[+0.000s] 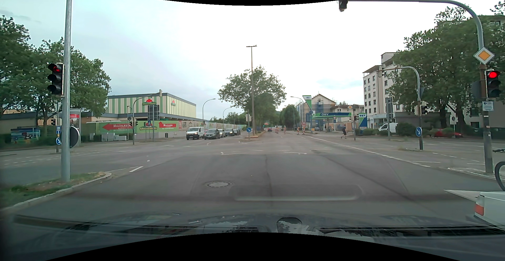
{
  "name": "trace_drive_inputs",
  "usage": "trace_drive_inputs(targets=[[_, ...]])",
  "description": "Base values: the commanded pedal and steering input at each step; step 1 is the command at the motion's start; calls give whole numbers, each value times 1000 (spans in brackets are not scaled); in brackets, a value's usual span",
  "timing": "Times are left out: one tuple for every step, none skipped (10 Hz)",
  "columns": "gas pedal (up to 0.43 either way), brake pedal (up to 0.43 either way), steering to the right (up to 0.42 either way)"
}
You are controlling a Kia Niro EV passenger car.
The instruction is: Follow the waypoints while adhering to traffic rules and regulations
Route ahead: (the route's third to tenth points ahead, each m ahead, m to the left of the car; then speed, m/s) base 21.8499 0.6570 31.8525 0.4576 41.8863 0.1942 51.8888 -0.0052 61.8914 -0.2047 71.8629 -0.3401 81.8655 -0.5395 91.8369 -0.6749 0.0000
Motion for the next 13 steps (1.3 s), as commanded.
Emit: trace_drive_inputs(targets=[[0,262,2],[0,262,2],[0,262,2],[0,262,2],[0,262,2],[0,262,2],[0,262,2],[0,262,2],[0,262,2],[0,262,2],[0,262,2],[0,262,2],[0,262,2]])
